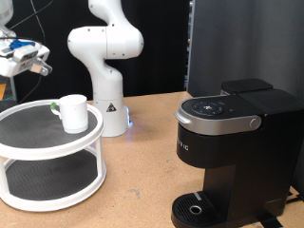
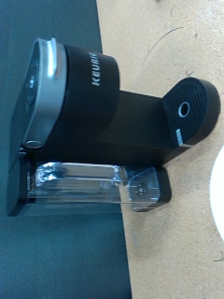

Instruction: Make a cup of coffee with the keurig machine

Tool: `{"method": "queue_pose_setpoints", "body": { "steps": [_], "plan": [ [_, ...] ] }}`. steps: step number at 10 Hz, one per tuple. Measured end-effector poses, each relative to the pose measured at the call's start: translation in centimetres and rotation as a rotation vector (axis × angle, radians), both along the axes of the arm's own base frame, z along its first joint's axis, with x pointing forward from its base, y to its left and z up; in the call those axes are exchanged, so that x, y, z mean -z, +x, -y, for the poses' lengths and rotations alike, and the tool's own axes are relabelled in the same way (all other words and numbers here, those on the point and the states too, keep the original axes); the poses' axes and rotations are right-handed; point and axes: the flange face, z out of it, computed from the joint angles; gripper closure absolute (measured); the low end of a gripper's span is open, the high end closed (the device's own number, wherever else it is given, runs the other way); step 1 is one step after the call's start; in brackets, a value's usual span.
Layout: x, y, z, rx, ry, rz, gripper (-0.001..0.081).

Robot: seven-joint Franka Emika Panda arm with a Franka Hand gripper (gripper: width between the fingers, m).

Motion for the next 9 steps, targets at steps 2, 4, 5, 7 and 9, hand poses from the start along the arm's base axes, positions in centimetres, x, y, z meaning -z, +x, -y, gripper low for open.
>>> {"method": "queue_pose_setpoints", "body": {
  "steps": [2, 4, 5, 7, 9],
  "plan": [
    [1.6, 0.1, 0.0, 0.003, -0.016, -0.012, 0.0799],
    [2.8, 0.1, -0.2, 0.0, -0.031, -0.023, 0.0799],
    [3.3, 0.1, -0.2, -0.004, -0.033, -0.029, 0.0799],
    [3.9, 0.2, -0.1, 0.004, -0.028, -0.036, 0.0799],
    [4.5, 0.0, 0.0, 0.039, -0.006, -0.035, 0.0535]
  ]
}}
